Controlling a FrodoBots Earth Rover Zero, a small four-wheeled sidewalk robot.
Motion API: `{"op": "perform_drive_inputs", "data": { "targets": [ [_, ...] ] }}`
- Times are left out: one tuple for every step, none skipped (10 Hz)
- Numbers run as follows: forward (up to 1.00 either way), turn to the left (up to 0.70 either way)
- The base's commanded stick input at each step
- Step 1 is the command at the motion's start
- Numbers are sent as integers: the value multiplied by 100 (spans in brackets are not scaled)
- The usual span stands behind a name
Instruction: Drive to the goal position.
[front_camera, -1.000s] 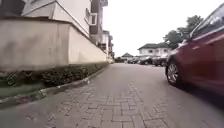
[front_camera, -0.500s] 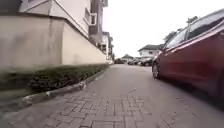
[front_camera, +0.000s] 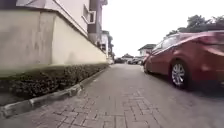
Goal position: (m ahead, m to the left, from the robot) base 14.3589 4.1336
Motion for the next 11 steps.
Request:
{"op": "perform_drive_inputs", "data": {
  "targets": [
    [70, 0],
    [70, 0],
    [70, 0],
    [70, 0],
    [70, 0],
    [70, 0],
    [70, 0],
    [70, 0],
    [70, 0],
    [70, -11],
    [70, -26]
  ]
}}
